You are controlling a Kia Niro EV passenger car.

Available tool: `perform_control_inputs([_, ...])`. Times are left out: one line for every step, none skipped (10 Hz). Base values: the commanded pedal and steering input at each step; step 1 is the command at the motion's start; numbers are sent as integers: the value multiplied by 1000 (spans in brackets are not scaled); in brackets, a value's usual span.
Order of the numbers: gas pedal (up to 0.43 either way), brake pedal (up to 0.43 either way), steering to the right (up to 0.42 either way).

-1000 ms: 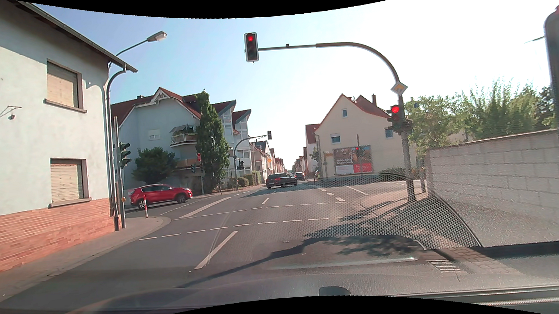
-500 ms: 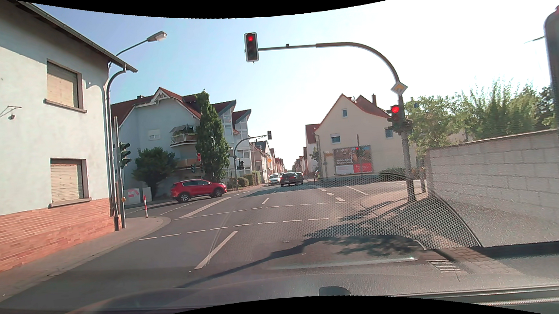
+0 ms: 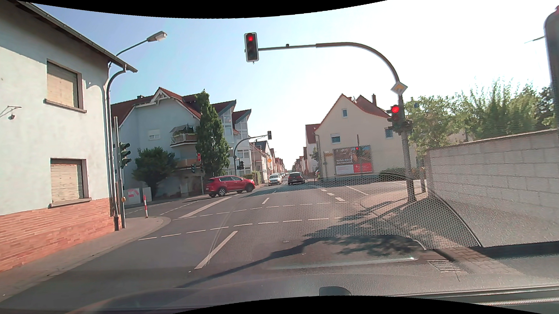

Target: Follow the waypoints while adhering to traffic rules and regulations

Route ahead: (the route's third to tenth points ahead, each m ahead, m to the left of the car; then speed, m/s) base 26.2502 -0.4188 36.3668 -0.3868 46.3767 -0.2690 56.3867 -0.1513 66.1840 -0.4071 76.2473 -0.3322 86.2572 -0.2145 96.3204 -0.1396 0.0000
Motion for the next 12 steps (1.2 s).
perform_control_inputs([0,250,-18])
perform_control_inputs([0,256,-18])
perform_control_inputs([0,250,-18])
perform_control_inputs([0,250,-18])
perform_control_inputs([0,250,-18])
perform_control_inputs([0,250,-18])
perform_control_inputs([0,250,-18])
perform_control_inputs([0,250,-18])
perform_control_inputs([0,250,-18])
perform_control_inputs([0,250,-18])
perform_control_inputs([0,250,-18])
perform_control_inputs([0,250,-18])
